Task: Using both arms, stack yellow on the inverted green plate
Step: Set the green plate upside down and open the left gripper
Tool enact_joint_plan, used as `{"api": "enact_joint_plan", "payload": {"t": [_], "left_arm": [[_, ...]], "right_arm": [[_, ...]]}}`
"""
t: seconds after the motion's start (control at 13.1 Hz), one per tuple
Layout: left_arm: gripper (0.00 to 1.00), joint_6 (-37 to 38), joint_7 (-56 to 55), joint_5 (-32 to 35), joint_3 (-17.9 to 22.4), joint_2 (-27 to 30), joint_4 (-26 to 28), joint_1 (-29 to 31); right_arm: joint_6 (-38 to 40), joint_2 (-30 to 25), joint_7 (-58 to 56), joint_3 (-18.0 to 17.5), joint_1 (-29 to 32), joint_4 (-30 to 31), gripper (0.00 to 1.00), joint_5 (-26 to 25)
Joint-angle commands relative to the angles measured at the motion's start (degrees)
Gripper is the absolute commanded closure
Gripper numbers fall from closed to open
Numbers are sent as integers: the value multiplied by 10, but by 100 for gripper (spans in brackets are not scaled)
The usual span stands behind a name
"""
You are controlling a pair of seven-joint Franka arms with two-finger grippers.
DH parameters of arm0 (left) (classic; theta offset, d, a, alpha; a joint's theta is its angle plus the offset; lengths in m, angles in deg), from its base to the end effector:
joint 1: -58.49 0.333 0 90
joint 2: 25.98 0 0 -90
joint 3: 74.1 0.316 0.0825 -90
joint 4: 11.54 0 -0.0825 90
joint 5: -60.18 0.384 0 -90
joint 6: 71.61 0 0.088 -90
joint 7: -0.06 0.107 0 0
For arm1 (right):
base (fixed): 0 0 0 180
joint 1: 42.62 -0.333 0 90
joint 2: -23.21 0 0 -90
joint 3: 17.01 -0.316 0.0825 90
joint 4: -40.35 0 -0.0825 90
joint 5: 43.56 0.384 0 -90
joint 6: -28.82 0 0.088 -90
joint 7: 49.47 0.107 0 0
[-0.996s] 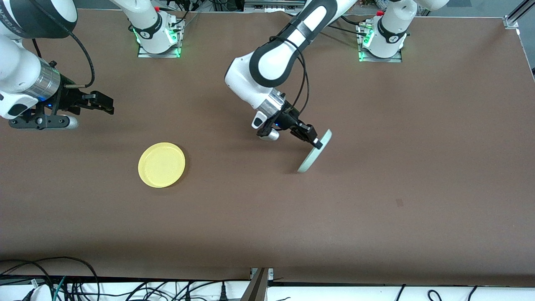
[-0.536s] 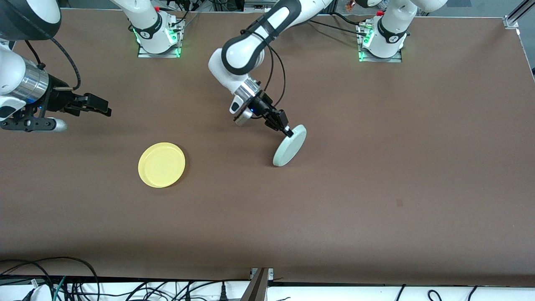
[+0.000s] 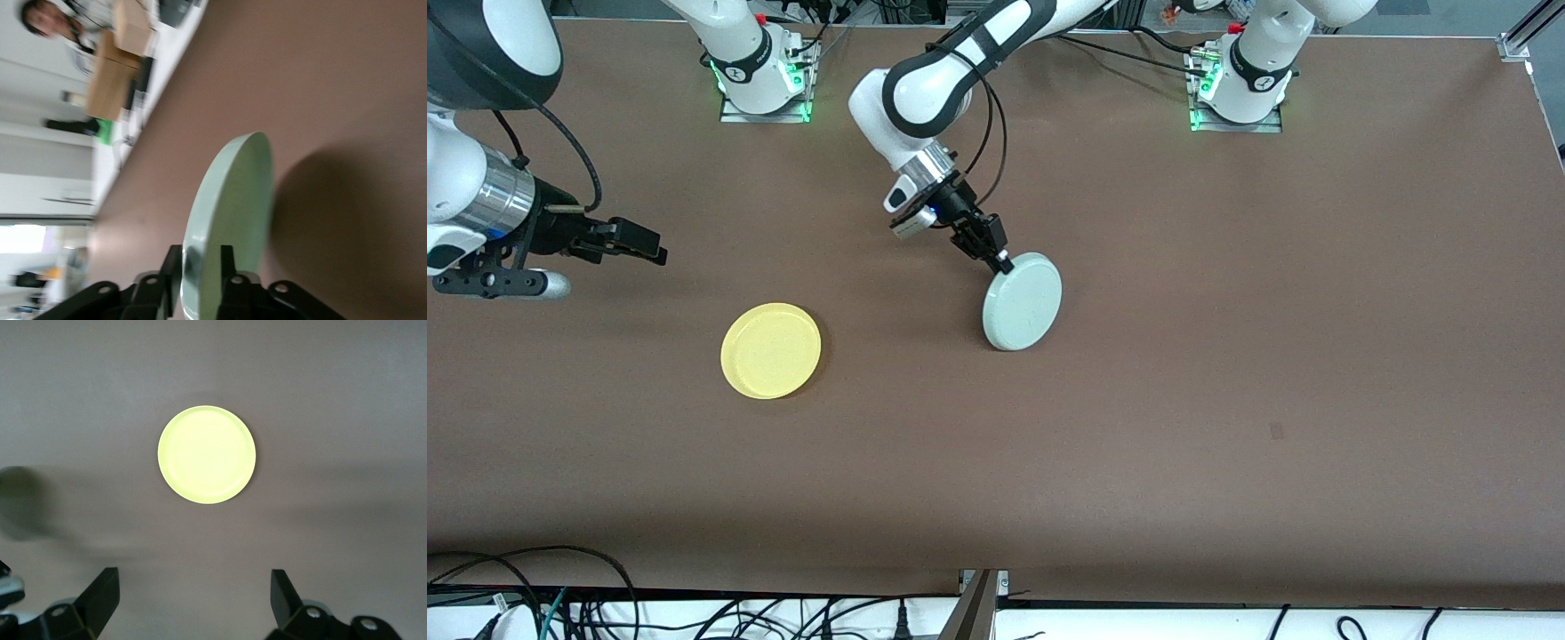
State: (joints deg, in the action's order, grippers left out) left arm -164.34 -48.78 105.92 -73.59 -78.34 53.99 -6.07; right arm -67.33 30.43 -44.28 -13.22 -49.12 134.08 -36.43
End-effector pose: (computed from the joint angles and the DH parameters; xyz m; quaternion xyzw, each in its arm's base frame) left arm 0.3828 -0.6228 0.2476 -0.8762 0.2214 -0.2046 0.3761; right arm 0.5917 0.0420 0.5310 -0.9970 0.0307 0.0455 0.0543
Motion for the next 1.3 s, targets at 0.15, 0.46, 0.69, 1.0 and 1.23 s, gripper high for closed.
{"api": "enact_joint_plan", "payload": {"t": [0.15,0.46,0.69,1.0,1.23], "left_arm": [[0,-7,-2,-320,-5,7,-69,79],[0,1,45,-458,-4,66,-66,192],[0,69,132,-451,1,120,-60,289],[0,107,282,-452,1,182,-57,436],[0,116,372,-453,0,249,-29,513]], "right_arm": [[-12,24,-3,-4,25,-7,0,13],[-25,37,-3,-4,23,-3,0,13],[-37,41,1,-5,20,-3,0,13],[-80,43,-11,-7,16,28,0,3],[-125,50,-9,-9,16,64,0,5]]}}
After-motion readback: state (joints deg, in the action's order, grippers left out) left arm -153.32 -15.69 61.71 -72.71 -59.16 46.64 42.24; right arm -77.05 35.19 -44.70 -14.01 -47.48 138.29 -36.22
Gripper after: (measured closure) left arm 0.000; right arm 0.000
